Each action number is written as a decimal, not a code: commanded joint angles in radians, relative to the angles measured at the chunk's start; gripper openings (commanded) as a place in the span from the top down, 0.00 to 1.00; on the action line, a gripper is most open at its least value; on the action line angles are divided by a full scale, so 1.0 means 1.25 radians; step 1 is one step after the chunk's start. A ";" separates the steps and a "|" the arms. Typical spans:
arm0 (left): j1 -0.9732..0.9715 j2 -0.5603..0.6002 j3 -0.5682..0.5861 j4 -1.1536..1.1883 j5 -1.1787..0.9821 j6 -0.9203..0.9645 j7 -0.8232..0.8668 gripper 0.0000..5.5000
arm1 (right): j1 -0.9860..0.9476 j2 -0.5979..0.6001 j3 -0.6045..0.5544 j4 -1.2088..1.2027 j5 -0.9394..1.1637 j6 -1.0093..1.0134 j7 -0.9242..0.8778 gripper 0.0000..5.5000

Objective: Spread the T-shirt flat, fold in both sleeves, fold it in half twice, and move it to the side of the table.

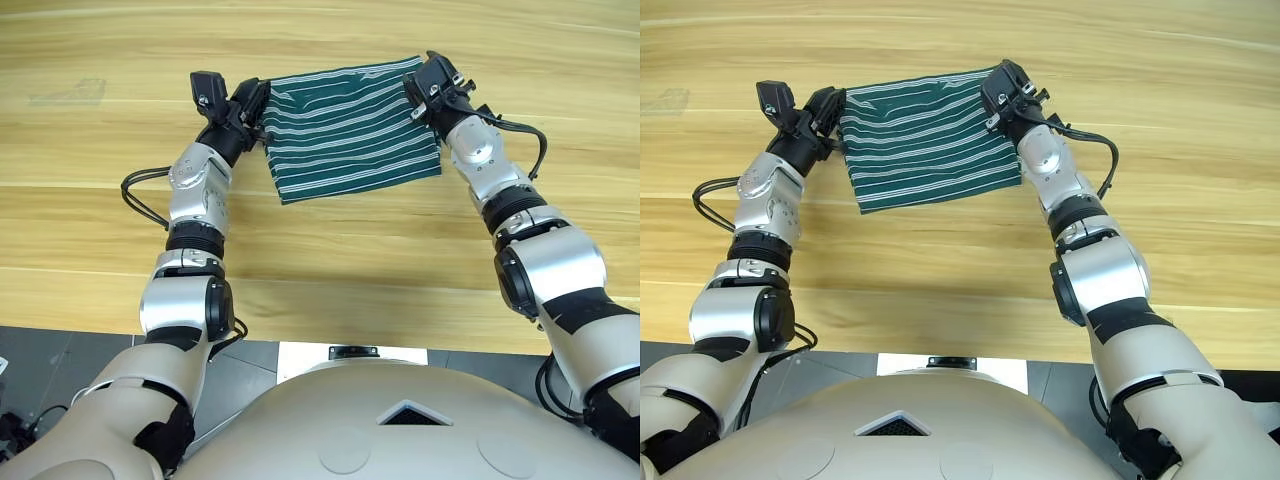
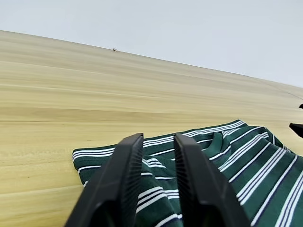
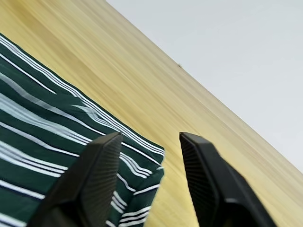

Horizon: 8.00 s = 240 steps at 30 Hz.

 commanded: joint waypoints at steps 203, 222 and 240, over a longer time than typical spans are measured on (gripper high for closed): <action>0.673 -0.169 -0.112 -1.009 -0.173 0.332 0.152 0.66 | 0.789 -0.311 -0.038 -0.758 0.320 -0.151 0.786 0.41; 0.513 -0.179 0.106 -0.798 -0.356 0.227 0.066 0.66 | 0.701 -0.197 -0.060 -0.923 0.280 0.074 0.618 0.41; 0.368 -0.197 0.123 -0.605 -0.295 0.220 0.029 0.66 | 0.488 -0.202 -0.007 -0.425 0.030 -0.006 0.393 0.41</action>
